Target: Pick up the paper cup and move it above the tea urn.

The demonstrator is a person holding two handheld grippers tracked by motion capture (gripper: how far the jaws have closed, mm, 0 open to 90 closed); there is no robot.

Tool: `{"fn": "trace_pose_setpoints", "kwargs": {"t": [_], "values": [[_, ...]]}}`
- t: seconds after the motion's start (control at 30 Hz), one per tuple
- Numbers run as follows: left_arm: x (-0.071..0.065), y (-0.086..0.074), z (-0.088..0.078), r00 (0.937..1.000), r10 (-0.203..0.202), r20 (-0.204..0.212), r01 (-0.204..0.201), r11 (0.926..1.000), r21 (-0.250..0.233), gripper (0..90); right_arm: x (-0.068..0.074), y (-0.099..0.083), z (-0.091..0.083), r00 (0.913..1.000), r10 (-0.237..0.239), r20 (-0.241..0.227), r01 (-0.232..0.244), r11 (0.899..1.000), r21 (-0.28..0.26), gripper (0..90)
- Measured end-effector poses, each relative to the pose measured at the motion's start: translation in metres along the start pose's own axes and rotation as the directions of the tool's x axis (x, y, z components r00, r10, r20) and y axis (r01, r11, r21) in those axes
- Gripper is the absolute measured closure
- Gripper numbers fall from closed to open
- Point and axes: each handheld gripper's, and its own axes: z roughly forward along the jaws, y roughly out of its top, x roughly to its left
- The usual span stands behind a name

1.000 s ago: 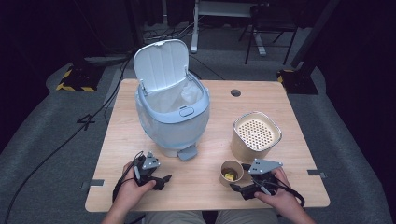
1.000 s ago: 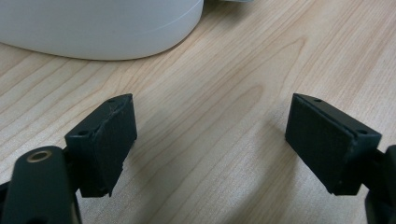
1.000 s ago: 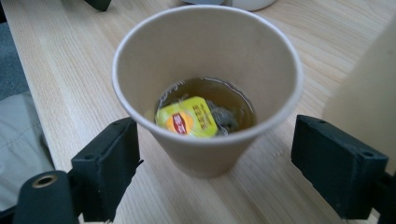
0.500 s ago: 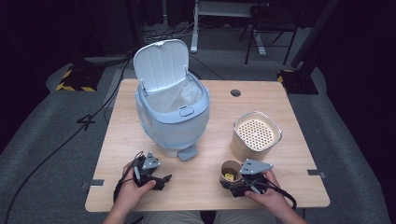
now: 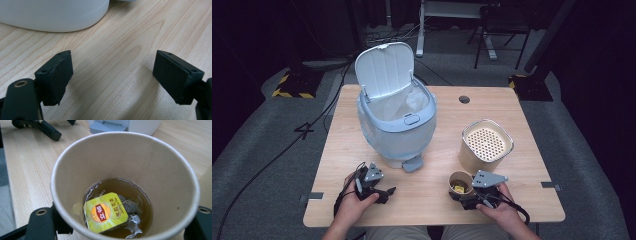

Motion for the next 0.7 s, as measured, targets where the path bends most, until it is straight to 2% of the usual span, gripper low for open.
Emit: {"fn": "trace_pose_setpoints", "kwargs": {"t": [0.17,0.23,0.53,0.7], "values": [[0.0,0.0,0.0,1.0,0.002,0.0,-0.002,1.0,0.0,17.1,-0.005,0.004,-0.012,0.9999,-0.005,-0.011,0.005,1.0,-0.017,29.2],[0.001,0.0,0.0,1.0,0.008,-0.001,-0.008,1.0,0.001,17.0,-0.008,0.009,-0.025,0.9998,0.002,-0.022,-0.003,1.0,-0.012,29.5],[0.0,0.0,0.0,1.0,0.001,0.0,-0.001,1.0,0.0,17.1,-0.015,0.021,-0.053,0.9999,-0.003,-0.015,0.002,0.999,-0.049,29.5],[0.001,0.0,0.0,1.0,0.008,-0.002,-0.008,1.0,0.001,17.1,-0.024,0.038,-0.077,0.9992,-0.013,-0.039,0.011,0.998,-0.054,29.6]]}}
